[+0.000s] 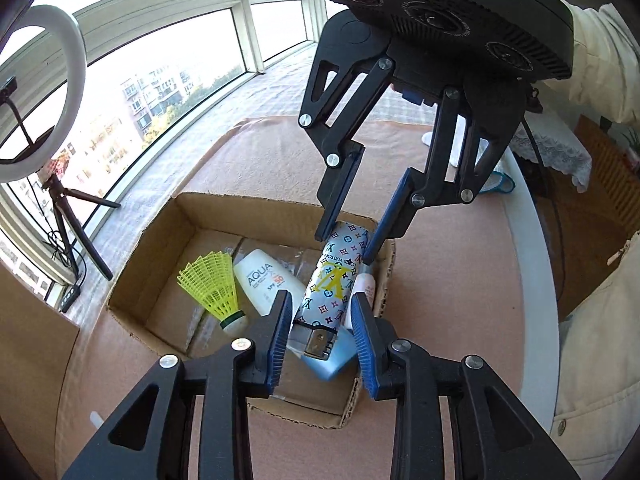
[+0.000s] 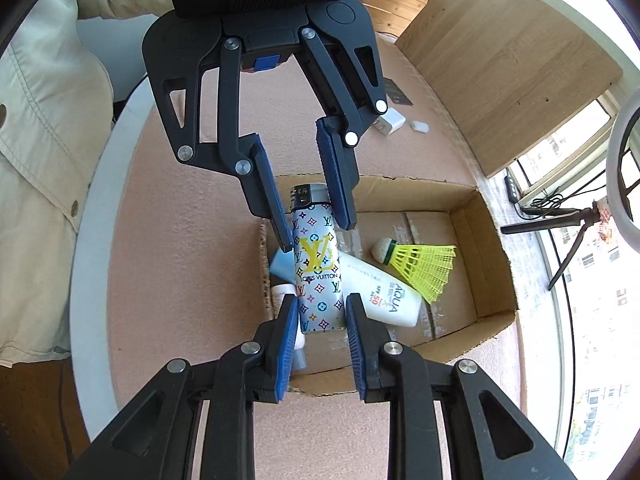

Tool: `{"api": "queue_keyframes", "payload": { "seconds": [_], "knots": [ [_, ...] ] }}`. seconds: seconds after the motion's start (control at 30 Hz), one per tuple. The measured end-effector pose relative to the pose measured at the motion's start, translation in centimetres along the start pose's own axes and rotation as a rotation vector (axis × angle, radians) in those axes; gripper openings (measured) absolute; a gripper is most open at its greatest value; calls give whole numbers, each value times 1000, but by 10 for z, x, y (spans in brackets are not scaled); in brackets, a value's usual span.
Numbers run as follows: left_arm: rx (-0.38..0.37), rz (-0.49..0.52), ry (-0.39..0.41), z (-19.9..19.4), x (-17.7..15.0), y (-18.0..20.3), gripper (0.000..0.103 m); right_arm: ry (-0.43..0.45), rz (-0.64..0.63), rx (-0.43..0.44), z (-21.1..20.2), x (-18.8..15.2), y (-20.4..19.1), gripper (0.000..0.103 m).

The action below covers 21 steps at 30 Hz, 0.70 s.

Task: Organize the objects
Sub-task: 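Carry the lighter with both grippers into the cardboard box and open them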

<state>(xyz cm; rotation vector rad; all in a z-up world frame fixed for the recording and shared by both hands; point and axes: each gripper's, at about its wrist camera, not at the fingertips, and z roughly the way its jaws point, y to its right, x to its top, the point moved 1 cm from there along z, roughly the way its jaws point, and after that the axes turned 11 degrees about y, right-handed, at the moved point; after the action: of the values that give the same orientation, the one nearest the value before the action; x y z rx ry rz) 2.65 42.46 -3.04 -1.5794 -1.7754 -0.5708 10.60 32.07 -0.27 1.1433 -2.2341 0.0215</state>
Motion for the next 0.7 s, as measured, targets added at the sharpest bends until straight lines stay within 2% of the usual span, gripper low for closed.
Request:
{"api": "queue_keyframes", "payload": {
  "seconds": [0.03, 0.07, 0.1, 0.13, 0.3, 0.43, 0.5, 0.6, 0.7],
  "knots": [
    [49, -3, 0, -1, -2, -4, 68, -11, 21, -8, 2, -3, 3, 35],
    [107, -1, 9, -3, -4, -7, 87, -24, 30, -17, 4, -6, 4, 41],
    [147, 1, 24, -6, -5, -8, 92, -26, 26, -30, 4, -7, 3, 46],
    [160, -4, 36, -10, -8, -10, 95, -23, 28, -35, 3, -8, 1, 46],
    [180, -56, 38, -28, -27, -18, 95, -39, 65, -66, 4, -7, 2, 46],
    [212, -110, 42, -56, -55, -21, 95, -53, 68, -77, 15, 6, 6, 48],
    [232, -143, 49, -71, -73, -24, 95, -54, 59, -77, 22, 17, 5, 49],
    [273, -188, 52, -98, -103, -24, 97, -61, 47, -73, 36, 39, 3, 58],
    [313, -238, 47, -124, -136, -30, 97, -58, 31, -55, 55, 66, 0, 58]
  ]
}}
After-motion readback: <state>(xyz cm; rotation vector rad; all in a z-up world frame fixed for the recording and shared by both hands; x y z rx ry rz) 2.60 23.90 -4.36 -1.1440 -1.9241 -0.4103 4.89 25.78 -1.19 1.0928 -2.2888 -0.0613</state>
